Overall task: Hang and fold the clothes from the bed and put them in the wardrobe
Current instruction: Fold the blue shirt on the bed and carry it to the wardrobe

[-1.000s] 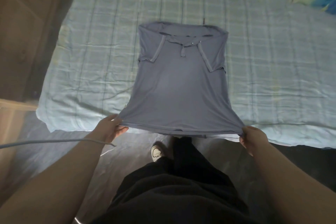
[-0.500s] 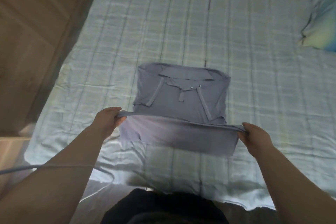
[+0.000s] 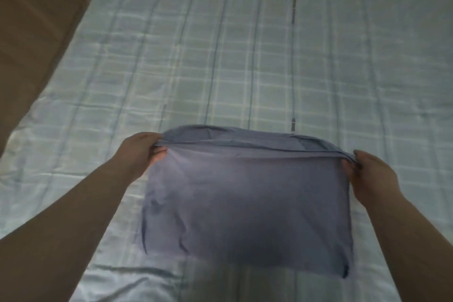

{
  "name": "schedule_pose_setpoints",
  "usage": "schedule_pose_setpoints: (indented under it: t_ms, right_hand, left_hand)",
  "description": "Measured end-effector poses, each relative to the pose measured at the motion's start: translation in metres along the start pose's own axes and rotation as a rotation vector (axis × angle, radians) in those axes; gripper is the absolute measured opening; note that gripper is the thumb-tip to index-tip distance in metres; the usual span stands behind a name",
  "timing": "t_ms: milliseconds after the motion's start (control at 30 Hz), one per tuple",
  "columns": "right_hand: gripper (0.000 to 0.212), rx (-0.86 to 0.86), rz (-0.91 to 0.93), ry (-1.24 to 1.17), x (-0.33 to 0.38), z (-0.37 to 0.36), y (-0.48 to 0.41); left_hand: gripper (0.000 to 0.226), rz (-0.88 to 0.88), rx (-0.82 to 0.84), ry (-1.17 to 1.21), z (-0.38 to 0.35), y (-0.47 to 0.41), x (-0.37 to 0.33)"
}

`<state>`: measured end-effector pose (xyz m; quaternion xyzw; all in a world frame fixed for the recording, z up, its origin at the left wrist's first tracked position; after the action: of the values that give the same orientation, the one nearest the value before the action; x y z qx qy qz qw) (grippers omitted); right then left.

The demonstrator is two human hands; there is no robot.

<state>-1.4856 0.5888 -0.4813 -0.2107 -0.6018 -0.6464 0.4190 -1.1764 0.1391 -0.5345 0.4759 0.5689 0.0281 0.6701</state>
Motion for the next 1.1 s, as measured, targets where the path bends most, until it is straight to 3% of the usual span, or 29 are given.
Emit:
schedule_pose_setpoints:
  t_ms: [133, 300, 400, 467, 533, 633, 700, 767, 900, 1100]
  right_hand:
    - [0.05, -0.038, 0.081, 0.203, -0.005, -0.006, -0.049]
    - [0.045, -0.016, 0.095, 0.274, -0.009, -0.019, -0.06]
    - [0.041, 0.056, 0.133, 0.073, -0.015, -0.031, -0.054]
    - [0.035, 0.031, 0.15, -0.1, -0.019, -0.032, -0.051]
    - [0.033, -0.012, 0.221, -0.091, -0.02, -0.034, -0.045]
    - [0.038, -0.103, 0.515, 0.663, -0.006, -0.037, -0.041]
    - [0.046, 0.019, 0.753, 1.082, -0.009, -0.056, -0.042]
    - [0.055, 0.125, 0.787, 1.322, -0.023, -0.07, -0.047]
    - [0.066, 0.075, 0.695, 1.44, -0.044, -0.073, -0.061]
    - [0.065, 0.042, 0.687, 1.401, -0.042, -0.068, -0.057]
  left_hand:
    - [0.007, 0.013, -0.021, 0.305, -0.005, -0.052, 0.011]
    - [0.014, 0.002, 0.061, 0.416, -0.018, -0.063, 0.021]
    - [0.014, -0.054, 0.027, 0.457, -0.019, -0.052, 0.017]
    - [0.037, -0.162, 0.004, 0.396, -0.02, -0.045, 0.012]
    - [0.053, -0.293, 0.041, 0.17, -0.028, -0.034, 0.005]
    - [0.052, -0.57, 0.004, -0.65, -0.046, -0.016, -0.007]
    - [0.053, -0.8, 0.012, -1.195, -0.072, -0.01, -0.009]
    - [0.056, -0.797, 0.022, -1.532, -0.088, -0.015, 0.002]
    - [0.065, -0.555, -0.013, -1.795, -0.084, -0.034, 0.026]
    - [0.063, -0.574, 0.014, -1.786, -0.082, -0.029, 0.027]
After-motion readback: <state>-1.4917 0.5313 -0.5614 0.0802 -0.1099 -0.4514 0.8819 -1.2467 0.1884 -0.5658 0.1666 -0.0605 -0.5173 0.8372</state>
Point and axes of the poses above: each hand's wrist, its own y-axis away from the middle knuckle, its own z-axis out of the back of the hand, x = y × z, the point moved 7 cm from there along -y, towards the middle knuckle, and after that the axes turned 10 degrees about x, right-handed, at the moved point
